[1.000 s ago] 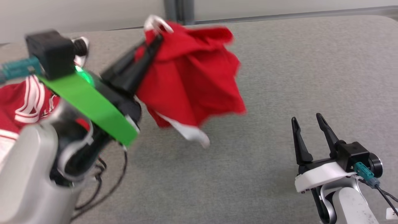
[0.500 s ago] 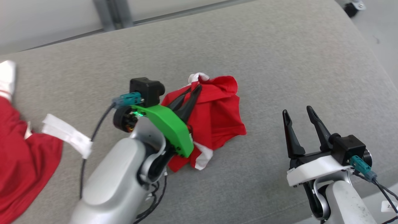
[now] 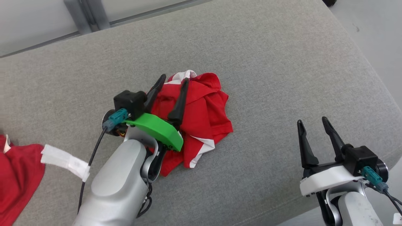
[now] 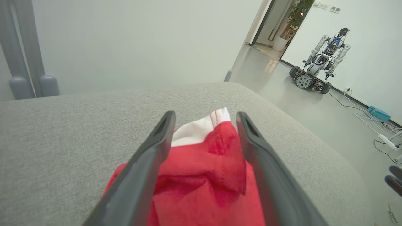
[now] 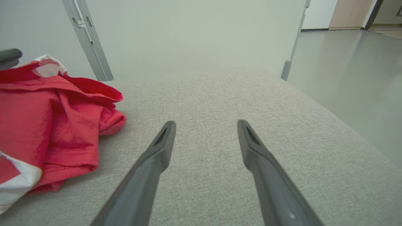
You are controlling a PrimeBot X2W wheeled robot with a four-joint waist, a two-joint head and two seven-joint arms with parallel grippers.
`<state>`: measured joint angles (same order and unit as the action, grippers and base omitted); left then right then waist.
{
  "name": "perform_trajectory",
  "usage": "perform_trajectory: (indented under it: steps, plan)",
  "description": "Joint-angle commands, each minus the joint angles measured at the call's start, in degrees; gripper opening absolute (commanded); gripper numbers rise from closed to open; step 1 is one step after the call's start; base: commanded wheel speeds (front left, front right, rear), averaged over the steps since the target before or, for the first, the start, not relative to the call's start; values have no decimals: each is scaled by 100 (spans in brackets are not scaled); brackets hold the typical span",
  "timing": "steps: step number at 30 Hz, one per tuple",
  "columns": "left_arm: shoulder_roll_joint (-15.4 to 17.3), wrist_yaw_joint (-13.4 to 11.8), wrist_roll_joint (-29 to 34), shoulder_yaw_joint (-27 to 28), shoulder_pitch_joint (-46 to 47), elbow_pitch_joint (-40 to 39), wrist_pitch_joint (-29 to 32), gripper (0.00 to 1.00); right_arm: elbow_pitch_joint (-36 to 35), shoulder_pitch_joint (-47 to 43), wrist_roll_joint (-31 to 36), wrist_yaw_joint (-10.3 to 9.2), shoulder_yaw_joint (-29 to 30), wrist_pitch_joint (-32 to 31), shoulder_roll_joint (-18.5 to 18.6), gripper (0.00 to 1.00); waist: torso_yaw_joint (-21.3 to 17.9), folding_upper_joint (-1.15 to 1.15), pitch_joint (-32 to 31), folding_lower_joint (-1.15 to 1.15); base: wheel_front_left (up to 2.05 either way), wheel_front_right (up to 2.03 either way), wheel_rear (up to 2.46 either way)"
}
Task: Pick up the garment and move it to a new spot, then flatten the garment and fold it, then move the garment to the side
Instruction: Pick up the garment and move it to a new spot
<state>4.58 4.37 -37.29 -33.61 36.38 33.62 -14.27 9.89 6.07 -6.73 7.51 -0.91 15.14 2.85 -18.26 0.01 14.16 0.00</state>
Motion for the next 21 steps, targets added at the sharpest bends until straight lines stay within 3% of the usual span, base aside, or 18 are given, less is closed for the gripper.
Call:
perform_trajectory:
  steps: [1, 9, 16, 21]
  plan:
    - [84, -73, 152, 88, -232, -149, -60, 100, -60, -111, 95, -4, 68, 2, 8, 100, 378, -1, -337, 0, 0, 0, 0]
    - [188, -362, 914, 1109, -2025, -1867, -86, 100, -321, -313, 438, -4, 341, 2, 10, 100, 1033, -1, -789, 0, 0, 0, 0]
    - [248, -527, 1925, 1525, -3354, -2347, -88, 100, -411, -670, 556, -4, 433, 2, 88, 100, 1576, -1, -1205, 0, 0, 0, 0]
    - [189, -446, 2349, 2026, -3934, -2585, -88, 100, -458, -885, 551, -4, 512, 2, 117, 100, 1904, -1, -1340, 0, 0, 0, 0]
